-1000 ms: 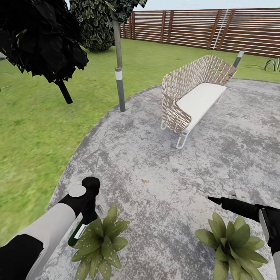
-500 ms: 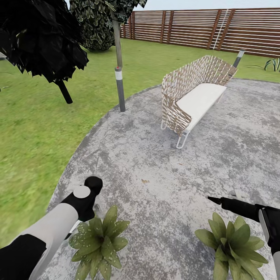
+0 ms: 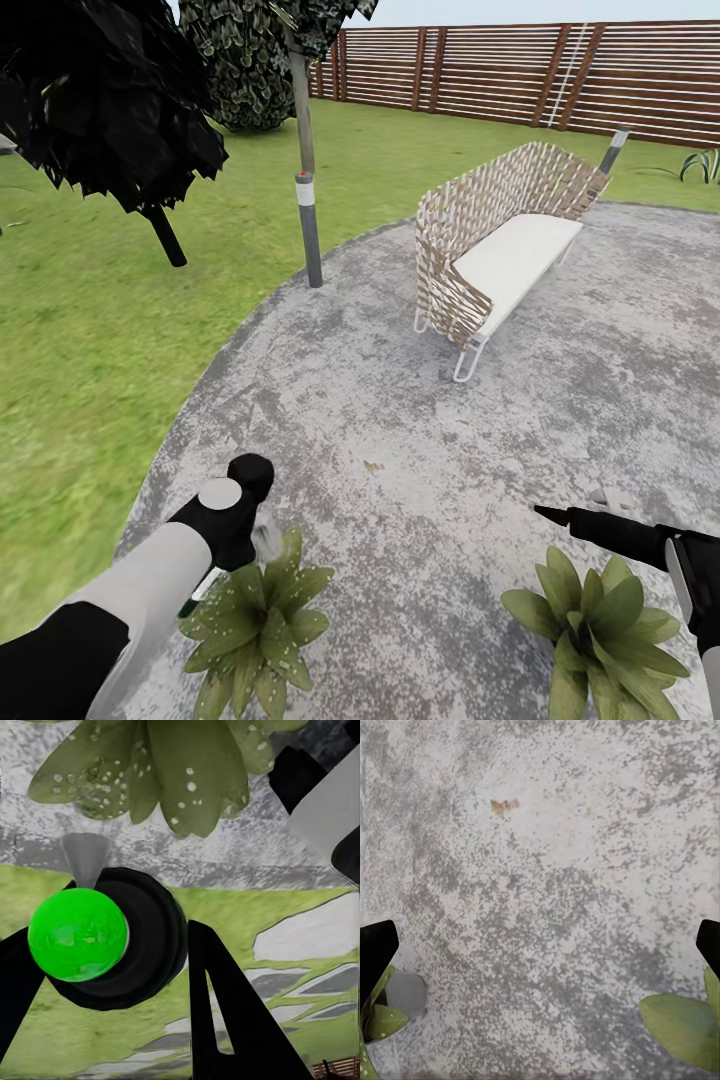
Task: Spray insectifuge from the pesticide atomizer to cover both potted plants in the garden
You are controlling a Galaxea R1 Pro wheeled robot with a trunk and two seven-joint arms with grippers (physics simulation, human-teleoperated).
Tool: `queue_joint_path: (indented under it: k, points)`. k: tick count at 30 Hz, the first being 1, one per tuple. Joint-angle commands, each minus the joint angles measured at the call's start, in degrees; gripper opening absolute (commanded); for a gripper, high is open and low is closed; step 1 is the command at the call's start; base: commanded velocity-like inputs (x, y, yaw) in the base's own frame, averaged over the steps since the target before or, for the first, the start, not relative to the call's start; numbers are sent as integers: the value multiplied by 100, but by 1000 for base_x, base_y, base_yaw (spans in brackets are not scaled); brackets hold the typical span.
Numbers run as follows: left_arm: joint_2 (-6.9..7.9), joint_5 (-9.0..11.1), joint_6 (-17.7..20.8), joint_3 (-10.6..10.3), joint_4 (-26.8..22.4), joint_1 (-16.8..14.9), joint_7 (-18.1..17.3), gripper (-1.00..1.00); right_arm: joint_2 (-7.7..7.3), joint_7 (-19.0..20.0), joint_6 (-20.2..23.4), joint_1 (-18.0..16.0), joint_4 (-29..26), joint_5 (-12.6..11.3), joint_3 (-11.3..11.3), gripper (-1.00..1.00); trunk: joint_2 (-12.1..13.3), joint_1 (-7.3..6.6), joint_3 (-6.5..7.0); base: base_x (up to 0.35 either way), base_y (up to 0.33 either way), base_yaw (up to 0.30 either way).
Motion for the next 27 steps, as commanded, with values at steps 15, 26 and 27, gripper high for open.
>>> queue_joint_path:
  k: [15,26,27]
  points:
    - [223,-29,52,-7,-12,-3,-59,-100,-3,54,19,-6,-5,60,-18,100,-2,0,-4,0,0,0]
    - [-38,-18,52,20,-5,-3,-59,-100,-3,54,19,-6,-5,60,-18,100,-2,0,-4,0,0,0]
    - [-27,-15,50,68,-1,-3,-59,-100,-3,54,19,-6,-5,60,-18,100,-2,0,-4,0,0,0]
